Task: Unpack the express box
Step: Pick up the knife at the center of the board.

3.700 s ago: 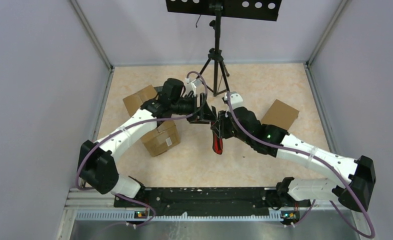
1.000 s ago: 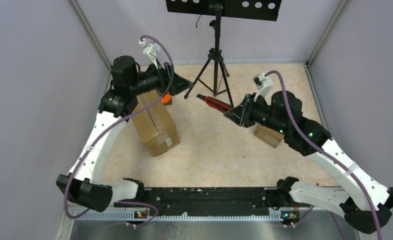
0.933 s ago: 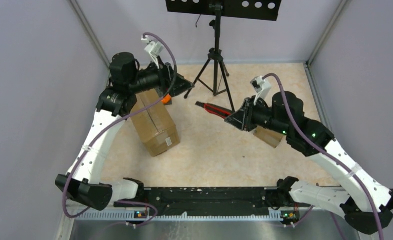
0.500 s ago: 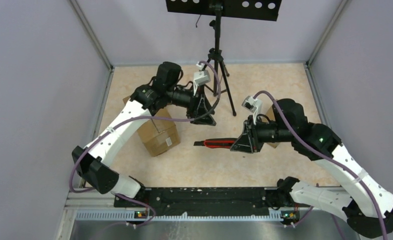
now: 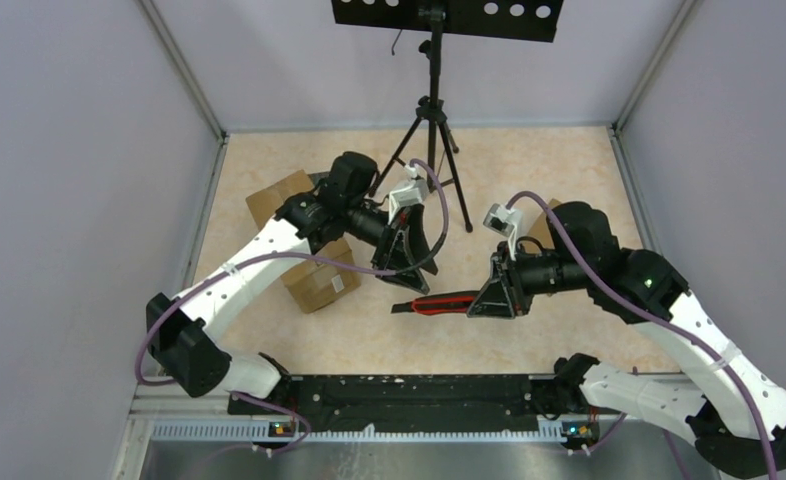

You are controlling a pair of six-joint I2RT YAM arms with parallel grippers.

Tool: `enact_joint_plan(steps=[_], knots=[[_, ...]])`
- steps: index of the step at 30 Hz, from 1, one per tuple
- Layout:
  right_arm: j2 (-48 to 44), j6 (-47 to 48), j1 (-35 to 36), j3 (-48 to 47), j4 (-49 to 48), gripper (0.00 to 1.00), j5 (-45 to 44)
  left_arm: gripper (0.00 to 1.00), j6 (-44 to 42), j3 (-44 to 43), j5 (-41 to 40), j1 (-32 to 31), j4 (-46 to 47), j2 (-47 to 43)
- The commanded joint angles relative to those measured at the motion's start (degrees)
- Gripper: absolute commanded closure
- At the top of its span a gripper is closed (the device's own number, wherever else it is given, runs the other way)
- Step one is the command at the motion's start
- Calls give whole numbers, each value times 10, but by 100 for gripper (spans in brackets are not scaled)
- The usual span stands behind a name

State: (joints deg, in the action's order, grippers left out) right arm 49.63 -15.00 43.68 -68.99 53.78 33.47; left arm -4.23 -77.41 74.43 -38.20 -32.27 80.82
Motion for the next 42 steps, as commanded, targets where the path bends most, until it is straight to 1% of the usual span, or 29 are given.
enact_joint_plan(steps=[1,5,12,14,17,21,23,24,25,27,28,29,30,31,33,37,40,42], knots=[[3,15,-1,-39,4,100,7,35,2,21,25,-22,34,-22],[9,19,-1,-47,9,100,7,39,-1,29,9,-42,28,-12],[18,26,-1,-62,20,100,-8,48,3,37,22,-58,39,-12],[19,26,-2,-66,19,100,-15,52,3,41,23,-61,38,-11],[17,25,-1,-71,17,100,-27,61,-2,45,31,-62,34,-7],[15,21,-1,-76,7,100,-41,77,-2,49,37,-63,37,-6],[15,18,-1,-75,-1,100,-42,91,6,51,35,-63,50,-8],[15,14,-1,-74,-7,100,-45,100,16,53,37,-63,65,-10],[16,9,-1,-74,-13,96,-52,100,34,57,38,-62,88,-14],[10,-2,-1,-70,-34,54,-70,100,86,73,36,-57,160,-24],[3,-12,-1,-65,-50,35,-86,100,122,84,40,-51,201,-29],[-7,-25,-1,-59,-69,23,-105,100,162,98,47,-44,258,-33],[-17,-35,0,-50,-90,13,-121,100,205,109,49,-36,315,-37],[-29,-47,-1,-39,-121,8,-139,100,236,120,47,-29,358,-39],[-51,-70,-1,-15,-171,7,-159,100,294,129,40,-17,426,-39],[-73,-129,-1,42,-260,6,-183,100,382,129,10,2,526,-38],[-82,-168,-1,87,-333,8,-209,100,420,121,-23,9,559,-32],[-89,-191,-1,114,-400,10,-233,100,436,114,-40,9,569,-27]])
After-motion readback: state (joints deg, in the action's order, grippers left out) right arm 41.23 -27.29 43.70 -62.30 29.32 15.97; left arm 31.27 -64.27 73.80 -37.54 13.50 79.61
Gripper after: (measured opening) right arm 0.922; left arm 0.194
